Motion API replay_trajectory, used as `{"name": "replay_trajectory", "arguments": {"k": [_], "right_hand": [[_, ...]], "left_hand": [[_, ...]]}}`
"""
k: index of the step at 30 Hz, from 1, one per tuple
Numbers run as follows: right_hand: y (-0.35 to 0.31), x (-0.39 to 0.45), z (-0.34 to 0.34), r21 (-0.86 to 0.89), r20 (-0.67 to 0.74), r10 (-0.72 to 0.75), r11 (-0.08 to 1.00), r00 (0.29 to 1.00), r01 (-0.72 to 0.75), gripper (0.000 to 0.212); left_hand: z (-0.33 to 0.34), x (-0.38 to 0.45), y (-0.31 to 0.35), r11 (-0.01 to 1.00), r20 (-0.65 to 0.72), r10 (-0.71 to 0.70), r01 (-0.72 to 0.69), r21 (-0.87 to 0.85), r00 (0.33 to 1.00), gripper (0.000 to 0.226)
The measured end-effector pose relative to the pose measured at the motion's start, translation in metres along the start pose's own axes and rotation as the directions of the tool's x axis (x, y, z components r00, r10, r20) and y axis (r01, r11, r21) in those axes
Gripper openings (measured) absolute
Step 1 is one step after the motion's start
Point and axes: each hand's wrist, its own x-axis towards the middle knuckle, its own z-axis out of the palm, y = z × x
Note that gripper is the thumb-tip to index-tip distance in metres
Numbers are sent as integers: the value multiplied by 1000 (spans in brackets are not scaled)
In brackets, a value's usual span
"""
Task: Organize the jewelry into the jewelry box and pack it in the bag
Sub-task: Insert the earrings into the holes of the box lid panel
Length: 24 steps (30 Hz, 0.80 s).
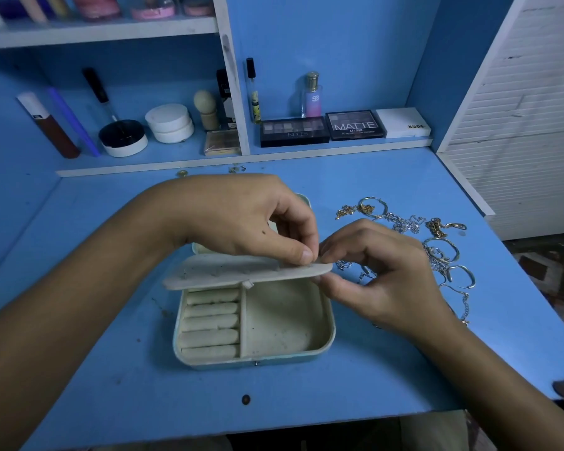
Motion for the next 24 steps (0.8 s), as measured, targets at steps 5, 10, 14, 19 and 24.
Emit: {"name": "replay_trajectory", "arguments": {"k": [5,10,14,19,24], "right_hand": [[-1,0,0,-6,-3,-1,1000,1000,1,14],[-1,0,0,-13,-9,2,1000,1000,-2,13],[-1,0,0,-20,-2,-9,1000,1000,9,14],[-1,0,0,-37,6,-21,999,1000,21,13],[-1,-1,-1,-35,8,-20,999,1000,20,13]], "left_hand": [[0,1,0,1000,15,-2,2,16,1000,6],[-1,0,2,999,-3,-7,7,34,1000,6],[0,1,3,999,-34,-40,41,22,999,5],[1,5,6,997,-10,-56,57,56,998,8],[3,6,6,997,21,-67,66,50,998,7]]}}
